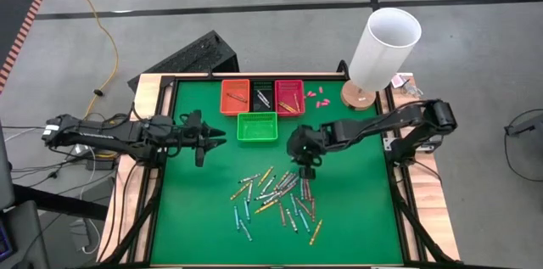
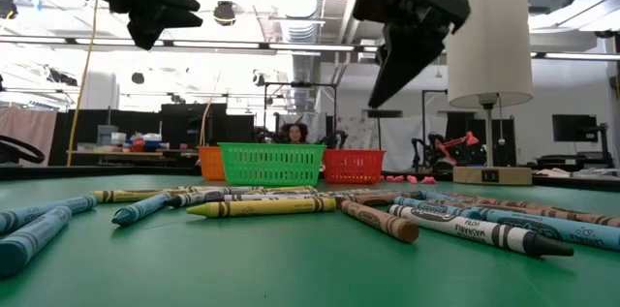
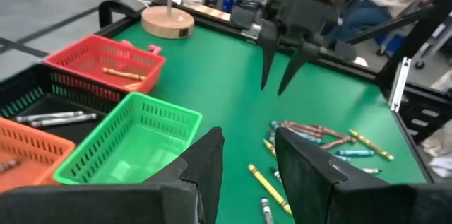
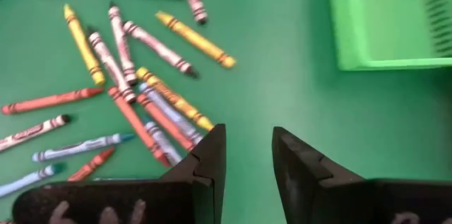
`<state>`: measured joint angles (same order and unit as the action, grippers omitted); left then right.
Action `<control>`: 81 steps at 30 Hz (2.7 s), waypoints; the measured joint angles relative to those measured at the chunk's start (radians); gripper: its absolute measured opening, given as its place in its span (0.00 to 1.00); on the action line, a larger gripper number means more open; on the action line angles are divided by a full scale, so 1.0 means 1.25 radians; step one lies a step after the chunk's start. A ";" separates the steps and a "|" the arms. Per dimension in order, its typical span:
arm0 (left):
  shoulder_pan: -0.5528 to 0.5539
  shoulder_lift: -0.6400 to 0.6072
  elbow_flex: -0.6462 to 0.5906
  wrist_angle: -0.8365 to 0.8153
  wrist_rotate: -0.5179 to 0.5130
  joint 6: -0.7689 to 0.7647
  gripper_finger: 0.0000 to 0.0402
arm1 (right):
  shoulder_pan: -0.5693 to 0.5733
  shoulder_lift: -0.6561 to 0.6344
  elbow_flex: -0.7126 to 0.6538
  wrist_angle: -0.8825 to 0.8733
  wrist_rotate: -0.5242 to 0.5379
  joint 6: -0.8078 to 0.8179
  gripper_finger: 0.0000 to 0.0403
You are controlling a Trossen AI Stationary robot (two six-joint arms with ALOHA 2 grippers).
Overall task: Sort crayons
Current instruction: Put a blue crayon in the green basket
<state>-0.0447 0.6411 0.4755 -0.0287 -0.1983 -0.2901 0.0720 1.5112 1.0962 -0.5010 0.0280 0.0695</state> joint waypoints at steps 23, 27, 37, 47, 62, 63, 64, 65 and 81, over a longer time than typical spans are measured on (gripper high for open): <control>0.066 0.000 0.000 -0.009 0.160 -0.054 0.30 | 0.003 0.101 0.000 0.408 -0.151 -0.162 0.27; 0.066 0.000 0.000 -0.010 0.153 -0.058 0.30 | 0.017 0.115 0.000 0.516 -0.151 -0.161 0.27; 0.066 0.000 0.000 -0.010 -0.035 -0.135 0.30 | 0.035 0.117 0.000 0.662 -0.090 -0.029 0.27; -0.015 0.022 0.000 -0.010 0.254 -0.042 0.30 | 0.149 0.046 0.000 0.573 -0.102 -0.039 0.27; -0.186 0.185 0.000 -0.009 0.106 -0.068 0.30 | 0.216 0.023 0.001 0.219 -0.003 0.407 0.27; -0.190 0.193 0.000 -0.007 0.106 -0.075 0.30 | 0.228 0.023 0.000 0.170 0.004 0.481 0.27; -0.192 0.200 0.000 -0.007 0.104 -0.082 0.30 | 0.239 0.026 0.000 0.124 0.019 0.559 0.27; -0.195 0.207 0.000 -0.008 0.103 -0.088 0.30 | 0.251 0.029 0.000 0.082 0.040 0.634 0.27; -0.195 0.236 0.000 0.023 0.041 -0.076 0.30 | 0.213 0.077 -0.009 -0.102 0.209 0.702 0.27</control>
<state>-0.2878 0.9356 0.4759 -0.0006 -0.1467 -0.3856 0.3389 1.6076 1.0851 -0.6287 0.2894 0.9470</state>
